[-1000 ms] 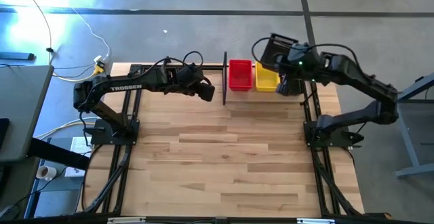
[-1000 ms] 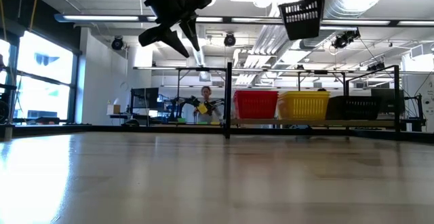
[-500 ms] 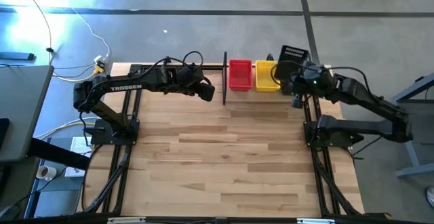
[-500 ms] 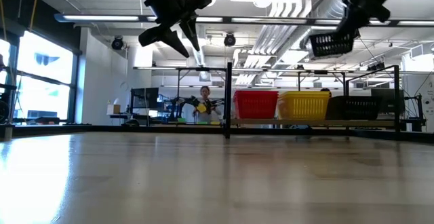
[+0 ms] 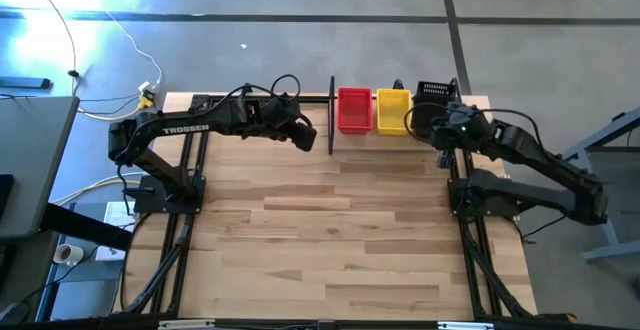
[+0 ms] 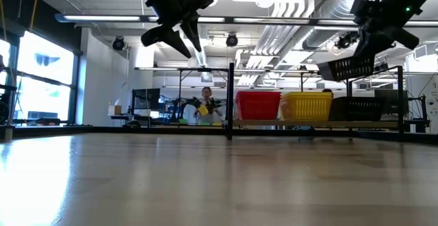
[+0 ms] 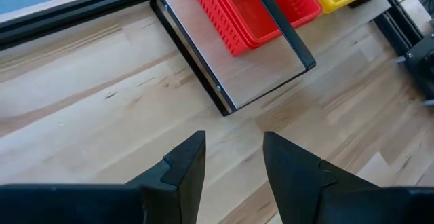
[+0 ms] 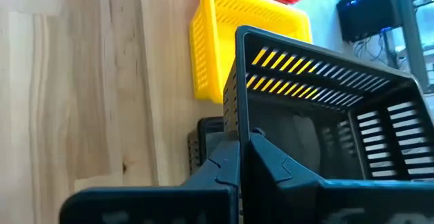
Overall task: Stack baskets on shelf by color
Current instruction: Stack the black bin on top of the black bin on the shelf
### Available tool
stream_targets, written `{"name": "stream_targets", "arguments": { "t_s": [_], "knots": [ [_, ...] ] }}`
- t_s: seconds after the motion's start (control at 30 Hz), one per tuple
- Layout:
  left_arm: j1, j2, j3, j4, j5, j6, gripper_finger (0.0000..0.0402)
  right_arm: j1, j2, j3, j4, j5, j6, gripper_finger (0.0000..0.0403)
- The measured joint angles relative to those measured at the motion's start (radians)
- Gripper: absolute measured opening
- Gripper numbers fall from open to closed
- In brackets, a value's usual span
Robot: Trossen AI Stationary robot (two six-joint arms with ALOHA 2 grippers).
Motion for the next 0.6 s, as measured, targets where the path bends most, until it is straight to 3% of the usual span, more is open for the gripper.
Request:
{"name": "stream_targets", "arguments": {
  "t_s": [0.6],
  "knots": [
    [-0.001, 0.0, 0.0, 0.0, 0.001, 0.049, 0.0138, -0.187, 0.067, -0.001, -0.022, -0.112, -0.184, 0.0]
  ]
}}
